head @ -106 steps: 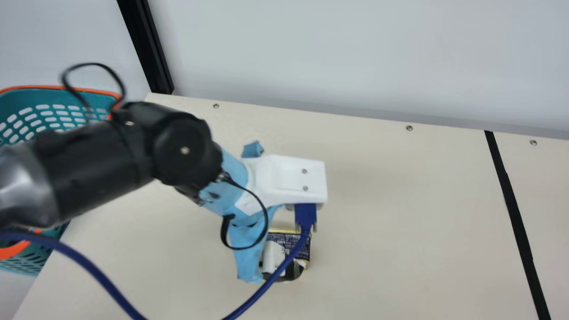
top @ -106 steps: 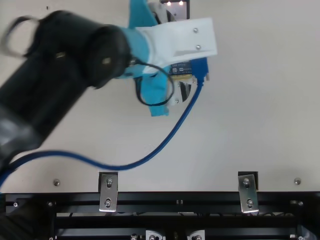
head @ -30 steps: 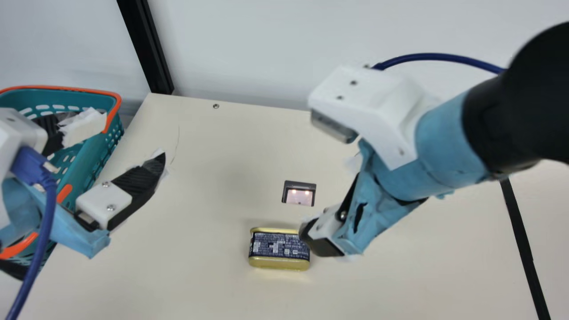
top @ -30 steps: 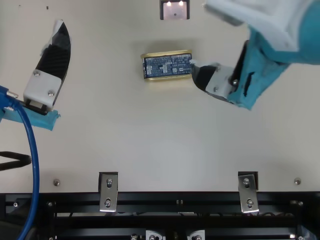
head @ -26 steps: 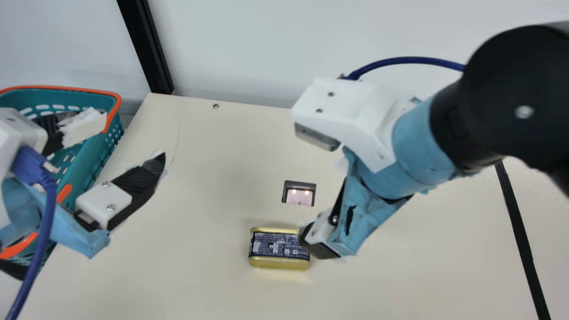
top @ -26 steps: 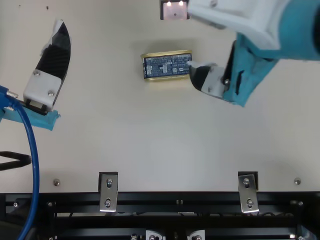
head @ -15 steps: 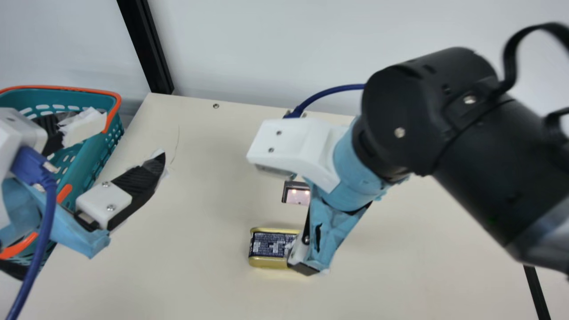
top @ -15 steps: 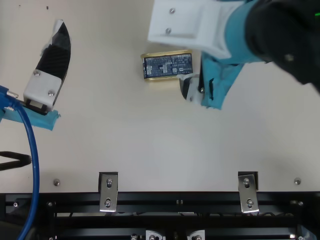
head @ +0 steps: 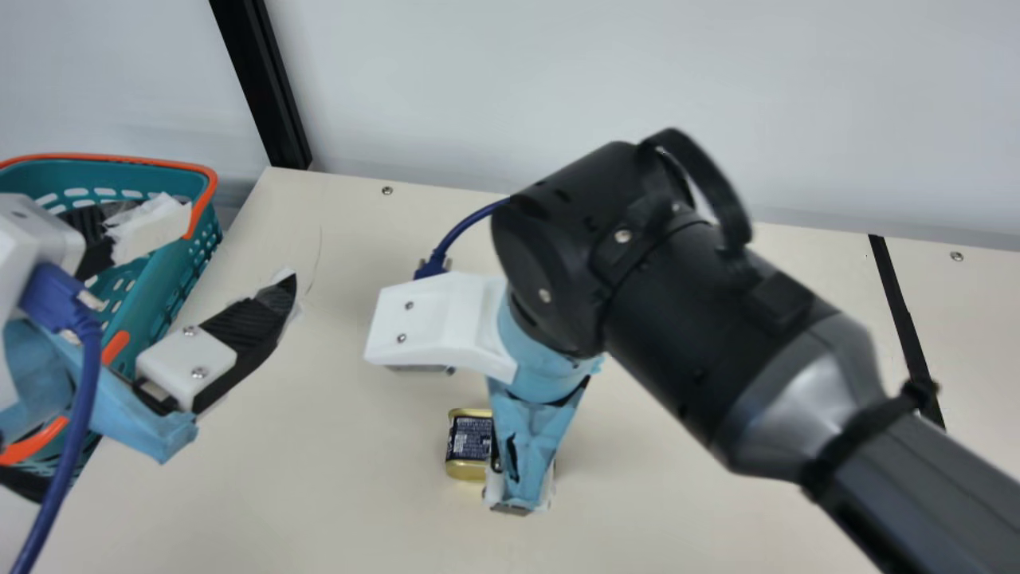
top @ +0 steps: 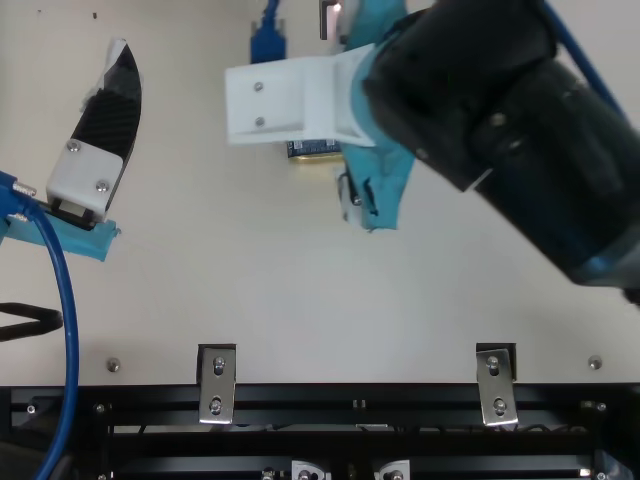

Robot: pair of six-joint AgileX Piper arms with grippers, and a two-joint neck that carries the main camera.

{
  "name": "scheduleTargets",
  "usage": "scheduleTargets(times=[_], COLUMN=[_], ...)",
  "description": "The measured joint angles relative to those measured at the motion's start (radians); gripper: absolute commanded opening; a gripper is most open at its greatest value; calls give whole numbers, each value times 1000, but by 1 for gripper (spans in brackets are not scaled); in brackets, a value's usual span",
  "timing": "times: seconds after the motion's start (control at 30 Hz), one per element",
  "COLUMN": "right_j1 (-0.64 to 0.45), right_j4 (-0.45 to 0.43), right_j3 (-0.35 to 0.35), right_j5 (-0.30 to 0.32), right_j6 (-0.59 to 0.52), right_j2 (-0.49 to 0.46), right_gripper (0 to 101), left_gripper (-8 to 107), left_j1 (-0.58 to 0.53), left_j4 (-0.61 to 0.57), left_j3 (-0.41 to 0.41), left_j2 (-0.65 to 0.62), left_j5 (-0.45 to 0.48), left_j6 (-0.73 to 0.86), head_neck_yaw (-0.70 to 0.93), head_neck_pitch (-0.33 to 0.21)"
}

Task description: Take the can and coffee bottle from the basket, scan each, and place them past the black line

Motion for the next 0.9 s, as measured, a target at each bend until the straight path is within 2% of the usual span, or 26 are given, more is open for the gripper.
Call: scheduleTargets(times=[0.17,0.6,0.9], right_j1=[35,46,19], right_j4=[-15,-54,-53], right_j3=[-26,18,19], right_j5=[-6,-95,-93], right_j6=[-8,-27,-41], right_j2=[48,122,155], right_gripper=[101,101,101], left_gripper=[90,90,90], left_j1=[0,0,0], left_j4=[0,0,0], left_j3=[0,0,0], left_j2=[0,0,0], left_j5=[0,0,0], left_j6=[0,0,0], head_neck_yaw=[0,0,0], head_neck_pitch=[0,-5,-5])
